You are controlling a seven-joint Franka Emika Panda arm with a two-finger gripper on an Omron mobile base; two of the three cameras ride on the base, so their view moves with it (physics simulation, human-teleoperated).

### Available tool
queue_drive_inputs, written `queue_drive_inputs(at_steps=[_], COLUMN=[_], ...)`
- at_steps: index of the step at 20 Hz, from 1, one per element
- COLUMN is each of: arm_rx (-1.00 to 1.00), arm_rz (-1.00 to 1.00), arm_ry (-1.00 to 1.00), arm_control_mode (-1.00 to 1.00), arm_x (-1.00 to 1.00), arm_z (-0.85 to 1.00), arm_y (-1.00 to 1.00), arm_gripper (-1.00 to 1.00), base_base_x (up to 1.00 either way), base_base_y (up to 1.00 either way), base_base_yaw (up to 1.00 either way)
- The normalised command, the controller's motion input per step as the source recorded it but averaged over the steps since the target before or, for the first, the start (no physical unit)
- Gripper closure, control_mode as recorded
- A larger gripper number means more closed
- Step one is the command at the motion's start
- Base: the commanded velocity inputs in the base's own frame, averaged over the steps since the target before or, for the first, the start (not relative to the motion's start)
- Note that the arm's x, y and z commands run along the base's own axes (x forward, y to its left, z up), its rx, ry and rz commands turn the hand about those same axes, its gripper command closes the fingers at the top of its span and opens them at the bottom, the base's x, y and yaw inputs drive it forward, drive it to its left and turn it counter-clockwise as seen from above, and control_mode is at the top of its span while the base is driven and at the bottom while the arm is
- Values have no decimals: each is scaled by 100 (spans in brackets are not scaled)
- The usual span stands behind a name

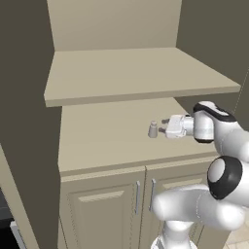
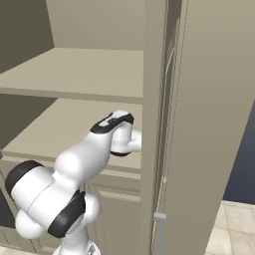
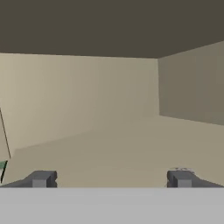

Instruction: Retrieve the shaker from the cabinet and place it next the steak on a plate on the dining table.

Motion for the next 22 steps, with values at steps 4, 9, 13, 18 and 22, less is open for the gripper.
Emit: queue_drive_inputs(at_steps=[4,9,13,18,22], arm_rx=[0,0,0,0,0], arm_rz=[-4,-5,-5,-3,-1], arm_ry=[0,0,0,0,0], arm_control_mode=[-100,-100,-100,-100,-100], arm_x=[23,18,23,27,28], arm_z=[-7,-7,-17,-25,-18], arm_y=[0,0,0,0,0], arm_gripper=[-100,-100,-100,-100,-100], base_base_x=[0,0,0,0,0], base_base_y=[0,0,0,0,0], base_base_yaw=[0,0,0,0,0])
